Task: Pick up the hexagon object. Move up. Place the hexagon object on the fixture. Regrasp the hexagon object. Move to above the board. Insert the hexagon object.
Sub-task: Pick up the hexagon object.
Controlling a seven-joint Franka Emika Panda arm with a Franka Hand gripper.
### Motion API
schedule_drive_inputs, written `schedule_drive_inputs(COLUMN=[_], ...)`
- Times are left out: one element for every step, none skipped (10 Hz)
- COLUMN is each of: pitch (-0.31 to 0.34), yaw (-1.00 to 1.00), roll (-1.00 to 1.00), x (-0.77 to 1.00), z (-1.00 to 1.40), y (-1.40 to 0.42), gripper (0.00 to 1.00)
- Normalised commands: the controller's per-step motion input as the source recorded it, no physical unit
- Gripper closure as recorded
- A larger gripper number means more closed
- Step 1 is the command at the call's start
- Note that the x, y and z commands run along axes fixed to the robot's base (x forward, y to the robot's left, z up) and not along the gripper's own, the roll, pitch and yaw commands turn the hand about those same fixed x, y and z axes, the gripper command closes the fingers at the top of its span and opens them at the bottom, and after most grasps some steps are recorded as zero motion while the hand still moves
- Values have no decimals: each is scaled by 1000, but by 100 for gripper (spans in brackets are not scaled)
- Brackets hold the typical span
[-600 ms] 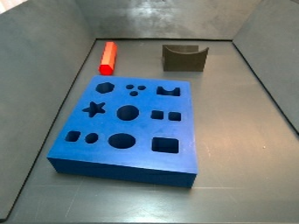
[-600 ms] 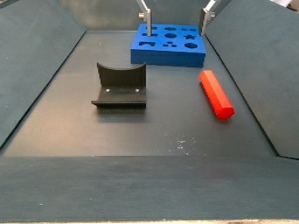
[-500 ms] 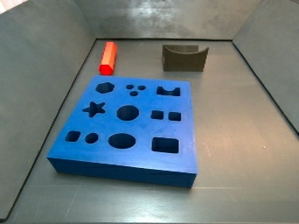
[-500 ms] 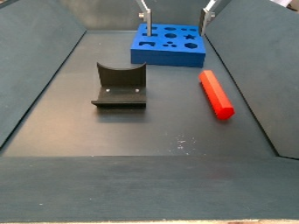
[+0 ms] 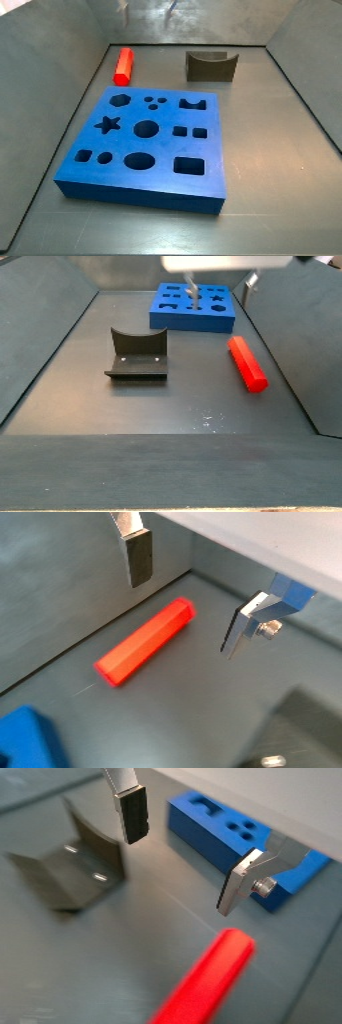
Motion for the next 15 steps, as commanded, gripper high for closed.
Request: schedule_drive_inputs(pitch=[-114,0,-170,-171,-116,-107,-24,41,21,0,0,0,0,-103,-29], yaw=[217,0,154,763,843,554,323,-146,-737,0,203,57,0,-11,-3], roll=[171,31,-110,-16,0,0,43,13,0,0,-153,-99,7,109,147], x=[-480,0,-389,-346,-323,-489,-343,0,0,0,-74,-63,31,74,114], z=[-571,0,-511,-777,-929,-740,-534,-294,-94,-74,0,-40,-94,-1000,-1000], y=[-686,-89,17,0,0,97,91,71,6,0,743,294,-86,-320,-306], gripper=[0,0,0,0,0,0,0,0,0,0,0,0,0,0,0])
